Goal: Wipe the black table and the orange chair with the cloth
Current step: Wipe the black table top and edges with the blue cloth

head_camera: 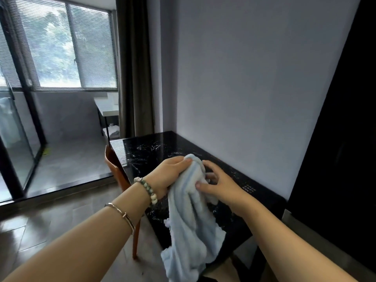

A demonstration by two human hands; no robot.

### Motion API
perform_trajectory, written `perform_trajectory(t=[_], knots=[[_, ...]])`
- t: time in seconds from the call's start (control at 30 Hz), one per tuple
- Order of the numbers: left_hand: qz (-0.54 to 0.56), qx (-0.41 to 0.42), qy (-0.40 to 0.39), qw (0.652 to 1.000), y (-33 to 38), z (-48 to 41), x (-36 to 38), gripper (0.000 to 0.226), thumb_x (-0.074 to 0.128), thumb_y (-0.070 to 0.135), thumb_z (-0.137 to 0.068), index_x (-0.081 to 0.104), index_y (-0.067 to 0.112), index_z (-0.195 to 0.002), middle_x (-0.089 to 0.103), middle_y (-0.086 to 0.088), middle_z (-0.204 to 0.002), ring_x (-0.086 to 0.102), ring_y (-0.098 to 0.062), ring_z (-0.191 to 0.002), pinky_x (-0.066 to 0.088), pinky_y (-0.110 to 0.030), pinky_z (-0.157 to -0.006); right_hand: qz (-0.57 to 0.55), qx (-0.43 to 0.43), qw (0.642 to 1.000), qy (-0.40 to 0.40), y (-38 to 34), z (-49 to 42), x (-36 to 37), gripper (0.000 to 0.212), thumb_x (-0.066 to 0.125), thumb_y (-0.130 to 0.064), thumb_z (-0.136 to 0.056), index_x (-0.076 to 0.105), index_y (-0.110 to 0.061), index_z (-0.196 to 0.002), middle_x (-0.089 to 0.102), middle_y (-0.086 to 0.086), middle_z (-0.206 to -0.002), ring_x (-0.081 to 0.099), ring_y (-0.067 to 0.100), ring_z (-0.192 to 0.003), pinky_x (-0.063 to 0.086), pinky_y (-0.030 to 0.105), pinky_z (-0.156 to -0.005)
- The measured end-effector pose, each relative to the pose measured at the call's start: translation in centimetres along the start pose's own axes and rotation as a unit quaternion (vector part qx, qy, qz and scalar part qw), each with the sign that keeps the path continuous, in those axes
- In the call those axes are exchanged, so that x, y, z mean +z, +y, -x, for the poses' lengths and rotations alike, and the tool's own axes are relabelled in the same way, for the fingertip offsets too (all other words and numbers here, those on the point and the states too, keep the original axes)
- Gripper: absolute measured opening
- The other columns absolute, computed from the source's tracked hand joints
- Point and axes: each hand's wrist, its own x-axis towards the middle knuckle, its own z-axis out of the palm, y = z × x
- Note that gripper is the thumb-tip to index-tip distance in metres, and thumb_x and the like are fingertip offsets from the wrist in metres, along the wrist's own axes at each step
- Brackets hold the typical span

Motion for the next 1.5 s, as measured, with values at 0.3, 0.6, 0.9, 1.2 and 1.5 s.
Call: perform_trajectory(t=[0.3, 0.6, 0.9, 1.2, 1.5], knots=[[-0.064, 0.003, -0.094, 0.993, -0.7, 1.9, 0.3, 0.044, 0.076, 0.033, -0.073, 0.06, 0.014, -0.108, 0.066, -0.012, -0.105, 0.064, -0.021, -0.094, 0.053, -0.03, -0.081, -0.084, -0.091, 0.967, 0.224, -4.1, 1.2, -1.3, 0.038, 0.059, -0.015, -0.086, 0.037, -0.021, -0.056, 0.035, -0.016, -0.041, 0.032, 0.0, -0.04, 0.031, 0.015, -0.041], [0.151, -0.009, -0.072, 0.986, 3.3, 3.1, 3.6, 0.017, 0.049, 0.012, -0.094, 0.063, 0.007, -0.102, 0.071, -0.009, -0.09, 0.068, -0.018, -0.076, 0.057, -0.032, -0.075, -0.496, -0.017, 0.855, 0.154, -6.3, 1.9, -4.0, 0.04, 0.047, -0.045, -0.092, 0.065, -0.009, -0.087, 0.064, 0.008, -0.078, 0.064, 0.021, -0.071, 0.051, 0.029, -0.071], [0.17, -0.128, -0.028, 0.977, 4.1, 2.0, 4.9, 0.034, 0.064, 0.042, -0.079, 0.072, 0.009, -0.078, 0.071, -0.007, -0.073, 0.068, -0.016, -0.064, 0.055, -0.024, -0.063, -0.263, 0.121, 0.955, 0.063, -2.3, 5.4, -4.0, 0.054, 0.068, -0.058, -0.069, 0.072, -0.019, -0.106, 0.072, 0.005, -0.103, 0.067, 0.024, -0.098, 0.05, 0.037, -0.086], [-0.162, -0.085, 0.023, 0.983, 1.7, 2.8, 4.4, 0.016, 0.063, 0.012, -0.086, 0.054, 0.008, -0.074, 0.055, -0.004, -0.061, 0.054, -0.012, -0.054, 0.054, -0.023, -0.051, -0.134, 0.064, 0.983, 0.108, -2.4, 4.7, -3.2, 0.026, 0.062, -0.004, -0.085, 0.063, -0.015, -0.109, 0.071, 0.007, -0.101, 0.067, 0.025, -0.096, 0.053, 0.042, -0.089], [-0.151, 0.009, 0.017, 0.988, -0.1, 3.5, 3.2, 0.03, 0.053, 0.042, -0.091, 0.046, 0.029, -0.118, 0.057, 0.004, -0.108, 0.059, -0.015, -0.097, 0.05, -0.031, -0.077, -0.051, 0.057, 0.995, 0.071, -2.3, 5.0, -1.7, 0.062, 0.054, -0.001, -0.068, 0.052, -0.022, -0.127, 0.065, 0.007, -0.114, 0.064, 0.025, -0.104, 0.052, 0.045, -0.091]])
